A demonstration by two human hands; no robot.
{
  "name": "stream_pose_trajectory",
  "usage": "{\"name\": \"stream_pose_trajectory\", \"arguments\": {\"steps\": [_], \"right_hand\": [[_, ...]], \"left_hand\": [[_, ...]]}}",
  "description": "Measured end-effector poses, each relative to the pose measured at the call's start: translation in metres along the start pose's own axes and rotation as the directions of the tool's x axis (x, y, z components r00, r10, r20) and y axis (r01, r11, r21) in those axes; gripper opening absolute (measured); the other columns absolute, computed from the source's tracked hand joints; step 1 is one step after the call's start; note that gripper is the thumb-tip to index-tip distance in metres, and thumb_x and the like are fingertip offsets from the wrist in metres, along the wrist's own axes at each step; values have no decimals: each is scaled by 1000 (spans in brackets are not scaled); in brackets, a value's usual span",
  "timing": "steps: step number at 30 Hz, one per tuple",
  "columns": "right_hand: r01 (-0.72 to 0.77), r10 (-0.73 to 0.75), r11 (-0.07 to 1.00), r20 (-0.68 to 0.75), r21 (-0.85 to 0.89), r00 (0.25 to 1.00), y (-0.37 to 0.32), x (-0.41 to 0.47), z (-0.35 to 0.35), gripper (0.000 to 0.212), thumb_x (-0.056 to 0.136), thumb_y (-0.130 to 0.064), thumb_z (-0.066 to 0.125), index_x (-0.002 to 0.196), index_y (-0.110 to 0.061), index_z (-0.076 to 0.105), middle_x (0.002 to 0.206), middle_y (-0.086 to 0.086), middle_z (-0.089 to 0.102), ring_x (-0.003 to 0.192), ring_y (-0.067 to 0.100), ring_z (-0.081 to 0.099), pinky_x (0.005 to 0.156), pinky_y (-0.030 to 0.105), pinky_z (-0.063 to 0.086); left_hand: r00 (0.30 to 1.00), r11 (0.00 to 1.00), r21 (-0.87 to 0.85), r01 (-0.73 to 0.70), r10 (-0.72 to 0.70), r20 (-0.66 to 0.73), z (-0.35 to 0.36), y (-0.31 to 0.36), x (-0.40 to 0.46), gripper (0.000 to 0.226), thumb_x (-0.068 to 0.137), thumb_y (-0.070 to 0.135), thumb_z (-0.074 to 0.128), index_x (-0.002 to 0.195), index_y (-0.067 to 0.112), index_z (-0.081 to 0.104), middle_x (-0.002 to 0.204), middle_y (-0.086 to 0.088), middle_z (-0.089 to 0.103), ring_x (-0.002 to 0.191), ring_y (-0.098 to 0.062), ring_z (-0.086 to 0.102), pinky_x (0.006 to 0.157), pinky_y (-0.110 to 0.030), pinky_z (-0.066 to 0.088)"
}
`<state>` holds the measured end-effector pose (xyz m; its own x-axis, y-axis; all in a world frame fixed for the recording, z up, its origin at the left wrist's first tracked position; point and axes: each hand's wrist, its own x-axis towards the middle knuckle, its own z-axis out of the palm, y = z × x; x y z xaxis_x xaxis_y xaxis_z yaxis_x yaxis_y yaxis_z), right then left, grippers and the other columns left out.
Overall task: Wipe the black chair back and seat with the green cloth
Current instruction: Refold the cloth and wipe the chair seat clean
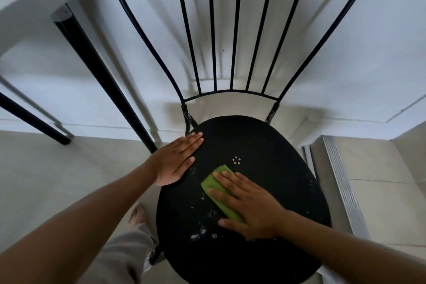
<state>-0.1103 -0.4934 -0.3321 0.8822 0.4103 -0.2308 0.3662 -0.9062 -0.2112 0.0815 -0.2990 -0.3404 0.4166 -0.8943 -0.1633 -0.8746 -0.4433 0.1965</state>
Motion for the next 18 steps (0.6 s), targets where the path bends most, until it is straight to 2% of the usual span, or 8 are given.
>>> {"name": "stream_pose_trajectory", "arguments": {"steps": [1, 3, 5, 7, 9, 11, 15, 18], "right_hand": [[-8, 7, 999, -18, -37, 1000, 16, -11, 0, 68, 93, -66, 16, 149, -35, -6, 157, -1, -17, 144, 22, -20, 115, 36, -17], [-186, 181, 981, -72, -63, 981, 48, -16, -4, 69, 89, -68, 5, 149, -36, -4, 157, -1, -12, 147, 23, -11, 116, 37, -13], [-388, 387, 922, -89, -2, 918, 64, 4, -11, 74, 81, -71, -7, 147, -37, -10, 156, -2, -19, 146, 20, -14, 117, 38, -14], [-483, 485, 874, -97, 51, 869, 49, 37, -14, 77, 78, -72, -10, 145, -35, -17, 155, 0, -25, 144, 20, -21, 117, 41, -13], [-432, 436, 900, -83, 60, 896, 14, 59, -10, 74, 84, -72, -2, 142, -32, -21, 155, 4, -25, 142, 22, -26, 117, 42, -14], [-265, 270, 962, -74, 71, 960, -26, 55, 0, 70, 91, -68, 11, 145, -32, -16, 158, 5, -18, 143, 22, -26, 117, 41, -17], [18, -23, 998, -77, -64, 997, -29, -5, 15, 64, 93, -65, 21, 150, -36, 13, 160, 1, 8, 147, 21, -1, 113, 47, -6], [-117, 103, 978, -86, -172, 991, 30, -38, 8, 69, 89, -71, 17, 149, -38, 13, 159, -1, 11, 147, 21, 8, 112, 53, -3]], "left_hand": [[1000, 1000, 4, -6, 6, 5, 0, -1, 0, 68, 85, 52, -12, 146, 23, -13, 158, 6, -15, 145, -6, -18, 117, -20, -11], [1000, 1000, 10, -17, 17, 13, -2, -3, 1, 68, 85, 53, -12, 146, 24, -14, 158, 7, -16, 145, -7, -18, 118, -22, -10], [999, 1000, 11, -27, 27, 20, -4, -6, 2, 66, 85, 53, -11, 146, 25, -14, 157, 8, -17, 145, -6, -18, 117, -22, -10], [999, 999, 25, -40, 39, 35, -6, -9, 4, 66, 86, 53, -10, 145, 26, -14, 157, 8, -15, 145, -6, -17, 118, -23, -10], [997, 997, 39, -60, 58, 49, -6, -13, 7, 67, 84, 55, -12, 145, 26, -14, 159, 6, -11, 146, -8, -14, 120, -27, -5], [996, 997, 34, -73, 71, 54, -5, -17, 9, 69, 83, 57, -16, 145, 26, -13, 161, 3, -7, 147, -10, -11, 122, -32, 0], [995, 993, 62, -100, 99, 26, -3, -17, 8, 69, 85, 55, -16, 146, 23, -10, 161, 3, -4, 148, -11, -8, 122, -31, 2], [996, 992, 92, -80, 78, 31, -5, -12, 8, 68, 83, 53, -16, 144, 25, -13, 157, 6, -12, 146, -10, -12, 120, -28, -3]]}}
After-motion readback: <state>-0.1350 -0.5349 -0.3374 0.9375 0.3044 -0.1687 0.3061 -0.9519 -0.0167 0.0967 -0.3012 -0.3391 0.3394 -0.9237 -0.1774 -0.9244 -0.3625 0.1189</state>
